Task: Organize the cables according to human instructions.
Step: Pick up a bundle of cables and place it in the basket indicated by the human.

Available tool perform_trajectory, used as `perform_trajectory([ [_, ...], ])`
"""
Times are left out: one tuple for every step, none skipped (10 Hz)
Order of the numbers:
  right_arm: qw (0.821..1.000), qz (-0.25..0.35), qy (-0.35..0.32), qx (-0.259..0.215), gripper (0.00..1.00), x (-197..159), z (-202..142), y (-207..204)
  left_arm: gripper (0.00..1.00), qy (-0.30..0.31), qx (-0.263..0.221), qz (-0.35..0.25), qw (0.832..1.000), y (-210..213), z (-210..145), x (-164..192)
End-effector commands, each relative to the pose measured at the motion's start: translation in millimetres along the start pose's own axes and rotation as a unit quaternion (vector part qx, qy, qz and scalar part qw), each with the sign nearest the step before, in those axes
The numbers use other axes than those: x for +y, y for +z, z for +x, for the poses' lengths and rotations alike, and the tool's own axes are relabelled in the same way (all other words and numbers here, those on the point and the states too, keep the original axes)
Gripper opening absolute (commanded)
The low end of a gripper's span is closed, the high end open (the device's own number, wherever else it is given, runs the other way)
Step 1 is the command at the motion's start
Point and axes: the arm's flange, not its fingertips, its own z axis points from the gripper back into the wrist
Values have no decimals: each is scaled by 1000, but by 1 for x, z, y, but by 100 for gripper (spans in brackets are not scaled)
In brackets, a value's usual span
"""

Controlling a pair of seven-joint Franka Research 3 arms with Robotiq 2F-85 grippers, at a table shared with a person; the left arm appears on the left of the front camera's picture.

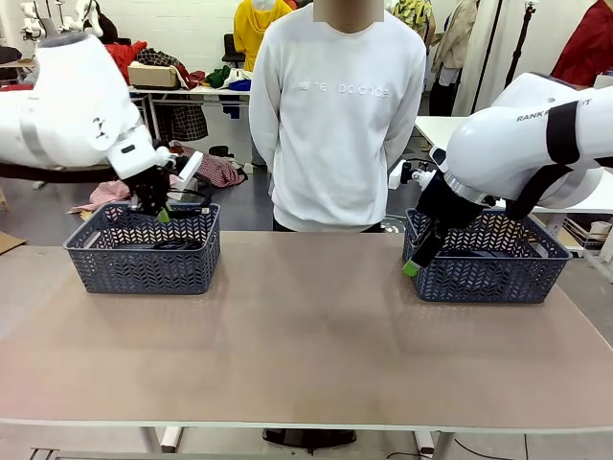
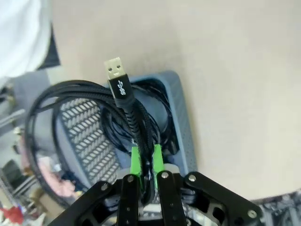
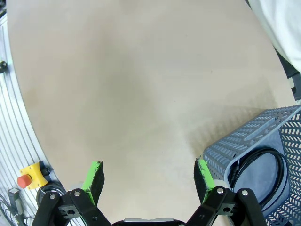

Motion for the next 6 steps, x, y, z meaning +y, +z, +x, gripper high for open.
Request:
perform_trajectory([
  [1000, -1, -4, -1, 100, 1, 0, 0, 11, 19, 5, 20, 1000, -6, -11, -8],
  [1000, -1, -4, -1, 100, 1, 0, 0, 11, 22, 8, 21, 999, -10, -18, -8],
  [1000, -1, -4, -1, 100, 1, 0, 0, 11, 27, 9, 23, 999, -15, -25, -7],
  [1000, -1, -4, -1, 100, 1, 0, 0, 11, 25, 9, 27, 999, -20, -31, -4],
  [1000, -1, -4, -1, 100, 1, 0, 0, 11, 26, 14, 23, 999, -25, -34, 0],
  [1000, -1, -4, -1, 100, 1, 0, 0, 11, 27, 13, 19, 999, -31, -37, 4],
])
